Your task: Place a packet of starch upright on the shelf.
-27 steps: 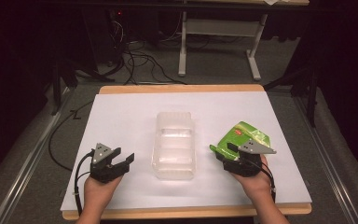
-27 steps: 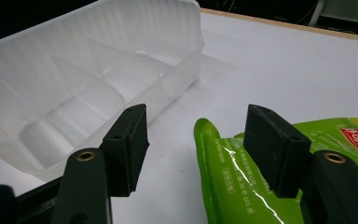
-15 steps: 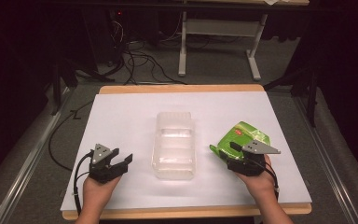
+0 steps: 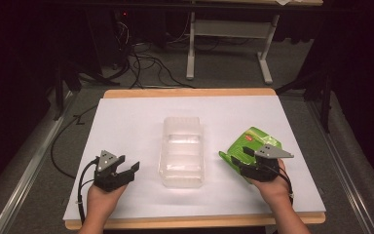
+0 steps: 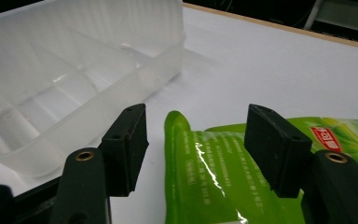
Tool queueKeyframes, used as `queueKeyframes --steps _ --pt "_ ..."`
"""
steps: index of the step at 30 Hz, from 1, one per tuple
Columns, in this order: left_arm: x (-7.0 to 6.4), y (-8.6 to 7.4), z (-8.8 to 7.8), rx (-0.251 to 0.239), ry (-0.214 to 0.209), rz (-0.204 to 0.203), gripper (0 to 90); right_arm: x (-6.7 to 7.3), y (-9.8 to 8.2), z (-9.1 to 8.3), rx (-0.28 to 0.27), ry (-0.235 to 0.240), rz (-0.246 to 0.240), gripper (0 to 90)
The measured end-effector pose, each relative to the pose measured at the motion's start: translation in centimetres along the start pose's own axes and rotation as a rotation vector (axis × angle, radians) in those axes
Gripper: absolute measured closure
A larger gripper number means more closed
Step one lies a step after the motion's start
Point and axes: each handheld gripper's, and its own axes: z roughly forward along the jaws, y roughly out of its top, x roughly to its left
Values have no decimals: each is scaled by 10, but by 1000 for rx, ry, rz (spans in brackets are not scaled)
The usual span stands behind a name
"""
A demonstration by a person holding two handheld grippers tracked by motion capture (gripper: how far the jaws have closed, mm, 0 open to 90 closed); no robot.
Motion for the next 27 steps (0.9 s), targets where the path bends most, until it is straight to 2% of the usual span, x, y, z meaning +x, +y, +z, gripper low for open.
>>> queueKeyframes --steps 5,6,9,17,20,27 --pt "-1 0 1 7 0 0 386 -12 -2 -3 -7 -26 37 400" --pt "-1 0 1 16 0 0 387 -20 -3 -5 -5 -43 52 400" --pt "-1 0 2 23 -4 2 392 -30 -5 -6 -5 -59 84 400" --pt "-4 -1 5 42 -16 11 396 -51 -10 -11 1 -109 125 399" --pt "-4 -1 5 40 -10 27 387 -63 -13 -13 6 -129 133 399" --pt "-5 -2 6 48 -11 41 382 -94 -24 -22 14 -204 211 395"
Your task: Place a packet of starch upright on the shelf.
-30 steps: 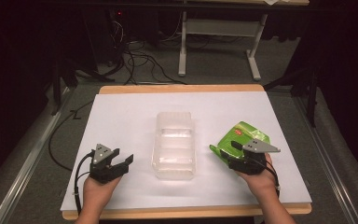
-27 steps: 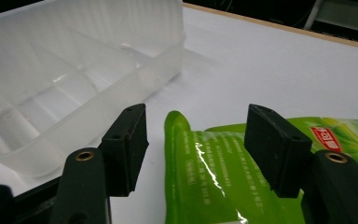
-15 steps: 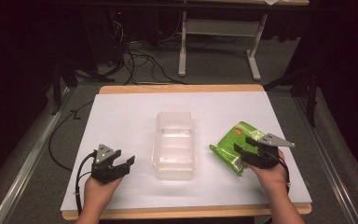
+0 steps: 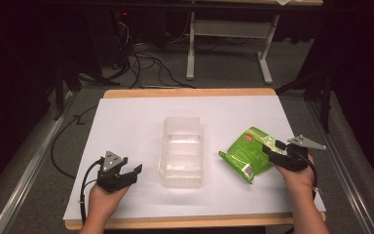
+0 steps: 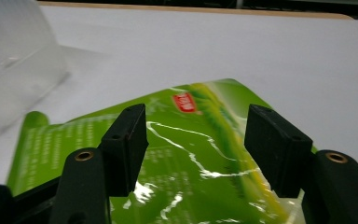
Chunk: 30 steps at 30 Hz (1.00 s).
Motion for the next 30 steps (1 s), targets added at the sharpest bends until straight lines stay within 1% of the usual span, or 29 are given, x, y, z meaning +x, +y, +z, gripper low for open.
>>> queueKeyframes --steps 4,5,6,9,12,14,15,16,18,19,20,21,22,23,24,25,26,28,30 --pt "-2 0 1 11 -7 23 381 -18 -4 -3 1 -33 46 394" --pt "-2 0 1 11 -7 23 381 -18 -4 -3 1 -33 46 394" --pt "-3 0 2 17 -8 32 381 -25 -6 -4 6 -50 64 393" --pt "-5 0 3 20 -4 47 380 -30 -8 -4 13 -57 86 392" --pt "-7 0 3 26 -4 62 380 -33 -11 1 37 -63 89 372" --pt "-7 0 3 30 -3 68 380 -35 -13 7 73 -73 93 348" --pt "-8 0 3 33 -2 71 379 -37 -15 11 91 -85 98 341" --pt "-8 0 4 30 -1 71 380 -39 -16 14 103 -88 118 338" --pt "-8 -1 4 31 -2 73 379 -42 -18 19 123 -76 148 336" --pt "-8 -1 4 31 -2 73 379 -43 -18 22 133 -83 139 341" --pt "-9 -1 4 32 0 74 380 -44 -19 24 144 -81 143 355" --pt "-9 -1 4 34 -1 75 379 -46 -20 26 150 -65 159 371" --pt "-9 -1 4 34 -1 75 380 -47 -21 27 158 -47 184 375" --pt "-9 -1 5 34 -2 76 380 -47 -21 27 158 -47 184 375" --pt "-9 -1 5 36 -2 79 380 -48 -22 28 158 -51 193 406" --pt "-9 -1 5 37 -2 81 380 -48 -22 27 154 -41 208 445" --pt "-9 -1 5 40 -2 84 379 -50 -23 27 147 -13 232 479" --pt "-11 -1 6 39 -1 84 379 -50 -24 27 148 16 242 533" --pt "-11 -1 5 44 -1 92 380 -49 -24 27 152 30 241 581"
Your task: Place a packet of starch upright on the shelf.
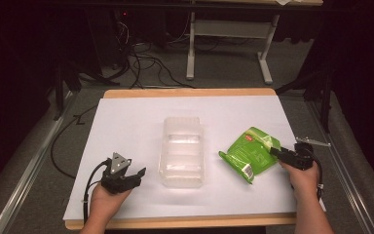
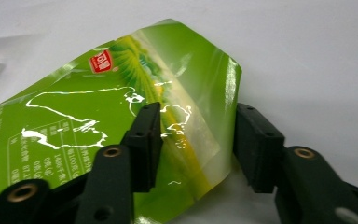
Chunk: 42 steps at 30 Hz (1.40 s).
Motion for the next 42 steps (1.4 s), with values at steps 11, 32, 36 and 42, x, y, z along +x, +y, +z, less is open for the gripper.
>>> queueKeyframes --steps 11,32,36,42 --pt "-2 0 1 4 1 15 379 3 2 -1 11 -2 -5 861" --pt "-4 0 1 14 -4 38 378 42 16 -41 -206 136 -104 886" --pt "-5 1 1 11 -4 44 377 52 18 -50 -249 182 -121 888" --pt "-5 1 1 8 -2 47 377 63 21 -60 -296 243 -132 890"
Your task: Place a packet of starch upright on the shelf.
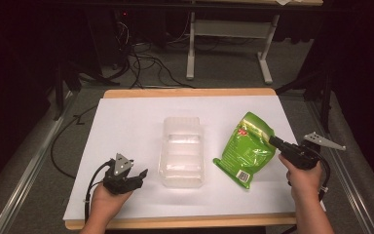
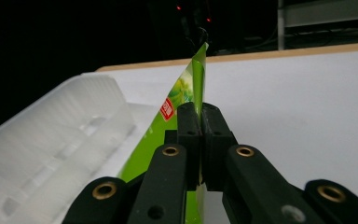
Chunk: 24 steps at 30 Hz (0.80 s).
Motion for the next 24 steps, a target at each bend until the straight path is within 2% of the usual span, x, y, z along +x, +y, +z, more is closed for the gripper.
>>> queueKeyframes --steps 2,8,14,15,19,24 --pt "0 0 0 -2 0 1 377 2 1 -1 -3 2 -2 890" --pt "0 1 -2 -15 8 11 378 25 8 -4 -41 23 -78 892" --pt "0 1 -2 -19 8 12 378 40 13 -4 -62 42 -113 894" --pt "0 1 -2 -18 8 11 378 47 15 -4 -69 54 -131 894" --pt "0 1 -2 -20 7 11 378 57 18 -3 -77 71 -152 894" --pt "0 1 -3 -21 10 9 378 68 23 -3 -100 69 -185 897"
